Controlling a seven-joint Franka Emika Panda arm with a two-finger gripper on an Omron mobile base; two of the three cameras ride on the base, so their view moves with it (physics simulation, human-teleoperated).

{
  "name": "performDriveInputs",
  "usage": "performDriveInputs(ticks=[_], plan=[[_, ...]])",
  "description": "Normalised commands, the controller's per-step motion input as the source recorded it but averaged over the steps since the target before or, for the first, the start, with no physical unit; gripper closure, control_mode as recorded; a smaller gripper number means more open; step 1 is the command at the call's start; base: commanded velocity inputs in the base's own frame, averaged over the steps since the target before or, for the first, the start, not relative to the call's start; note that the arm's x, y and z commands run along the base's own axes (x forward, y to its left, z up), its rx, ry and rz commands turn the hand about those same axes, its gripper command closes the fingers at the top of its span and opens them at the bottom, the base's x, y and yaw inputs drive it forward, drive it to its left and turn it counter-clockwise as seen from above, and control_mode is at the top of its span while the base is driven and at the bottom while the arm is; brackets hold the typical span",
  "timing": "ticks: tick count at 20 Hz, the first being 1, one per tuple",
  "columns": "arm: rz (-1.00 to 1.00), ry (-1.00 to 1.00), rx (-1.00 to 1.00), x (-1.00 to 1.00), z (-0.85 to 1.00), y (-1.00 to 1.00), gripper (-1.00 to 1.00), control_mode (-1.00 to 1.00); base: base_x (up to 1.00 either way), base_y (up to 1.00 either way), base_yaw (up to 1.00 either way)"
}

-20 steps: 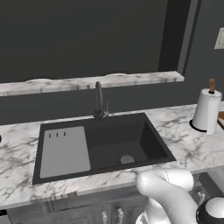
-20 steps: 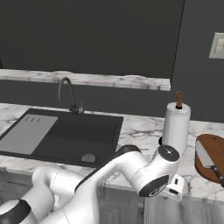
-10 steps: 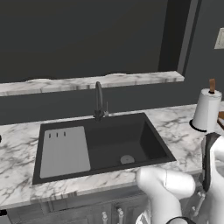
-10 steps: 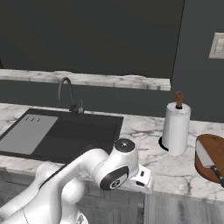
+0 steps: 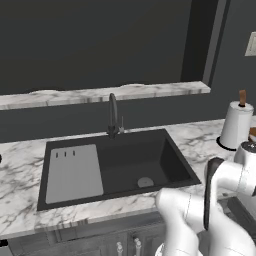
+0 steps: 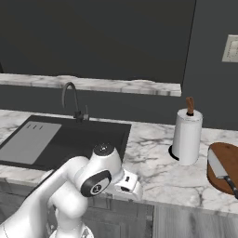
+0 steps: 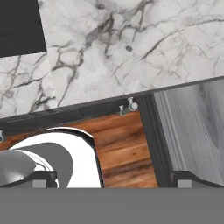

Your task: Pick up the knife from the drawer and place it on the cutting board. Then place the meat from the plate to the cutting board.

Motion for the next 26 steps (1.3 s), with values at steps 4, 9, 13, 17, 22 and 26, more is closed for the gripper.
performDriveInputs(ticks=[4,9,13,17,22,26], plan=[[0.0,0.03,-0.04,0.02,0.0,0.45,-1.0,-1.0,0.0,0.0,0.0],[0.0,0.01,-0.01,0.0,-0.02,0.32,-1.0,-1.0,0.0,0.0,0.0],[0.0,0.02,-0.01,0.0,-0.02,0.28,-1.0,-1.0,0.0,0.0,0.0],[0.0,0.0,0.0,0.0,0.0,0.13,-1.0,-1.0,0.0,0.0,0.0],[0.0,0.0,0.0,0.0,0.0,0.0,-1.0,-1.0,0.0,0.0,0.0],[0.0,0.0,0.0,-0.03,-0.03,0.01,-1.0,-1.0,0.0,0.0,0.0]])
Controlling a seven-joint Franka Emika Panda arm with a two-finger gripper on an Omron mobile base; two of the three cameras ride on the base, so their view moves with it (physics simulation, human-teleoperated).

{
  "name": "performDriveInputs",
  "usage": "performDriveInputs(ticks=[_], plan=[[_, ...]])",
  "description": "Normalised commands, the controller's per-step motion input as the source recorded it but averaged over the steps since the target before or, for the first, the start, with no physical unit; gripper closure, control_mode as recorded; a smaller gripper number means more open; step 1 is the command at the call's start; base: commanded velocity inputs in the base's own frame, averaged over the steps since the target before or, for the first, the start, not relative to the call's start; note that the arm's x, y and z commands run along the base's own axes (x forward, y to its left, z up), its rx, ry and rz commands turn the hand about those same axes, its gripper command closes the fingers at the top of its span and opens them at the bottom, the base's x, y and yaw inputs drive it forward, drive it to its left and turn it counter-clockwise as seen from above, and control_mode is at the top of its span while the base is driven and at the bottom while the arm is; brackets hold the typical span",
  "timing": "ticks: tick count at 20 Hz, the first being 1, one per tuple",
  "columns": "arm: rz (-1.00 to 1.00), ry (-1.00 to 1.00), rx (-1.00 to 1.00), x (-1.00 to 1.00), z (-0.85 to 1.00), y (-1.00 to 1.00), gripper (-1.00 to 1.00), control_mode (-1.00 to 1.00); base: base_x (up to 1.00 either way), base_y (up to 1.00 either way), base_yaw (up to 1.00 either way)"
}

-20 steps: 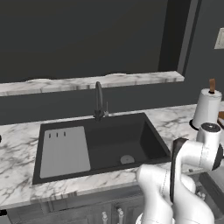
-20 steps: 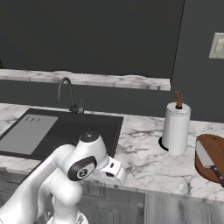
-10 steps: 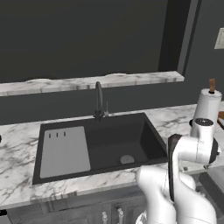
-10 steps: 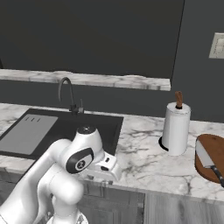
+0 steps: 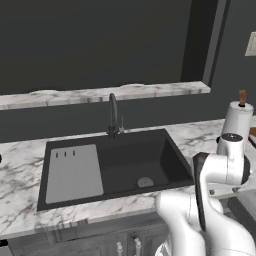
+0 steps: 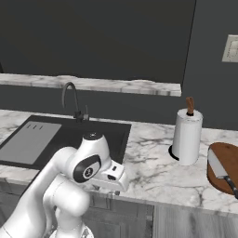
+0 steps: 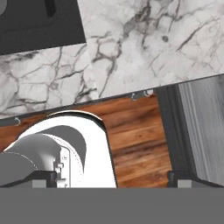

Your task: Pick up the knife from the drawer and place it on the cutting board. Then place the meat from the plate to the cutting board.

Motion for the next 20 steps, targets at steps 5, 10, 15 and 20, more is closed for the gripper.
performDriveInputs(ticks=[5,10,15,20], plan=[[0.0,0.0,0.0,-0.13,-0.06,0.02,-1.0,1.0,-0.04,0.06,0.0],[0.0,0.0,0.0,0.0,0.0,0.0,-1.0,1.0,-0.15,0.81,0.0],[0.0,0.0,0.0,0.0,0.0,0.0,-1.0,1.0,-0.12,0.92,0.0],[0.0,0.0,0.0,0.0,0.0,0.0,-1.0,1.0,-0.27,0.67,-0.02]])
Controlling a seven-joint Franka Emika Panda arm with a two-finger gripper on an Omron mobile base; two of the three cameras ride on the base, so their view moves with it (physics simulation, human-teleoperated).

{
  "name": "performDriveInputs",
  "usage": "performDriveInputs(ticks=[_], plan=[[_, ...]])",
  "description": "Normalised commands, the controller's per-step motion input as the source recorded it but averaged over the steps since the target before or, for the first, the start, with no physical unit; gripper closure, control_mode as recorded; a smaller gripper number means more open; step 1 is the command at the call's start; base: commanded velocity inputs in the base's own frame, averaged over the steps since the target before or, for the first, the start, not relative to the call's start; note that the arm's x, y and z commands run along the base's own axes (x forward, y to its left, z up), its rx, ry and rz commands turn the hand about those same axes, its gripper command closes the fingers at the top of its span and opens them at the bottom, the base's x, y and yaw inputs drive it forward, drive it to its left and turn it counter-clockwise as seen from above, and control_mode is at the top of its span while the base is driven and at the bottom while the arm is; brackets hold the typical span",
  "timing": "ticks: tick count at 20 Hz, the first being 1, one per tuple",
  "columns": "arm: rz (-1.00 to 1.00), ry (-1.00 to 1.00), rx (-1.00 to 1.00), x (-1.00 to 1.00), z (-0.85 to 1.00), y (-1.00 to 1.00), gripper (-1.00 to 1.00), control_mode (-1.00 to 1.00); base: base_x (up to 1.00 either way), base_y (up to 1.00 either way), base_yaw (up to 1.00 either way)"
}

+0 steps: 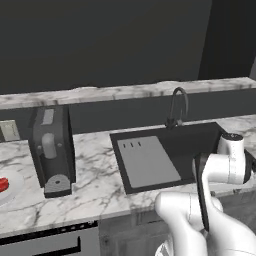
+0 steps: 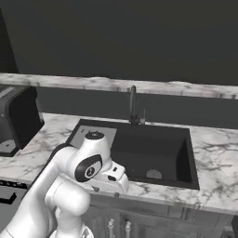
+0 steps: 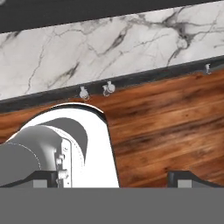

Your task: Pick up the knife from the drawer and place it on the cutting board. Then place the meat from the plate to the cutting board.

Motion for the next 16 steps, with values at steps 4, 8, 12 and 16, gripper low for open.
performDriveInputs(ticks=[4,8,12,16], plan=[[0.0,0.0,0.0,0.0,0.0,0.0,-1.0,1.0,-0.71,0.07,-0.06],[0.0,0.0,0.0,0.0,0.0,0.0,-1.0,1.0,-0.67,0.1,-0.04],[0.0,0.0,0.0,0.0,0.0,0.0,-1.0,1.0,-0.42,0.51,0.0],[0.0,0.0,0.0,0.0,0.0,0.0,-1.0,1.0,-0.18,0.86,0.0]])
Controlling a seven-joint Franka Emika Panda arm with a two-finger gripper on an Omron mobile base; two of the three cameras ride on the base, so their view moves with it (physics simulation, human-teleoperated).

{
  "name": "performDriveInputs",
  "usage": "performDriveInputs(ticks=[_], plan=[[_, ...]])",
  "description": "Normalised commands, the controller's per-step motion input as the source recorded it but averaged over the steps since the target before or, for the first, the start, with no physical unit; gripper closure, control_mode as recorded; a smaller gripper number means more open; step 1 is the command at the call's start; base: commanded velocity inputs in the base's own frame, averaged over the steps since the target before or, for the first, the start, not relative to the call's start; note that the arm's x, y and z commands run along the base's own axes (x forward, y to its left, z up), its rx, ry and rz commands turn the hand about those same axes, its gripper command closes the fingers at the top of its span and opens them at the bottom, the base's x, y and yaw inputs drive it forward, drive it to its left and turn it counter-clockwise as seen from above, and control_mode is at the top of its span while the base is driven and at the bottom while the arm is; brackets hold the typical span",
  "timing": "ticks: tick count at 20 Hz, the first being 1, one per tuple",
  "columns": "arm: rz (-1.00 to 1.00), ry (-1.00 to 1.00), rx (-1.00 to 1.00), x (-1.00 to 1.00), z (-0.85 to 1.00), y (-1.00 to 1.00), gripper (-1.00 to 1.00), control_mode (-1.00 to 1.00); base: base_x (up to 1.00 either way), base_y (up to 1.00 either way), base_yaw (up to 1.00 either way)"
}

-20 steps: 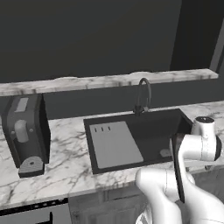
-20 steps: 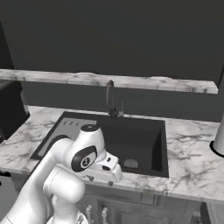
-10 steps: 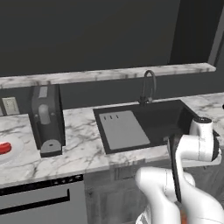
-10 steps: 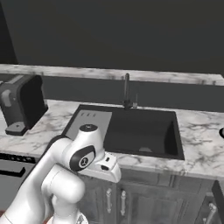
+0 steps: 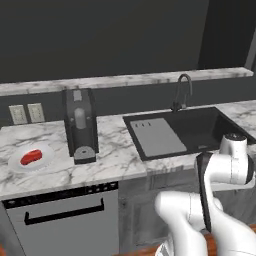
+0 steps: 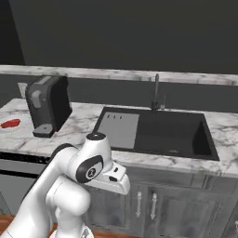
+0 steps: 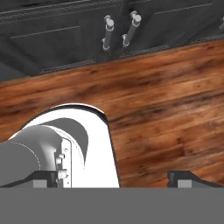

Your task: Pick up the knife from the drawer and place it on the cutting board. Then place the meat from the plate to the cutting board.

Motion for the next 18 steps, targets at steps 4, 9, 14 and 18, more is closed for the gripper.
performDriveInputs(ticks=[4,9,14,18], plan=[[0.0,0.0,0.0,0.0,0.0,0.0,-1.0,1.0,-0.05,0.99,0.0],[0.0,0.0,0.0,0.0,0.0,0.0,-1.0,1.0,-0.03,0.99,0.0],[0.0,0.0,0.0,0.0,0.0,0.0,-1.0,1.0,0.0,0.92,-0.01],[0.0,0.0,0.0,0.0,0.0,0.0,-1.0,1.0,0.09,0.77,-0.03]])
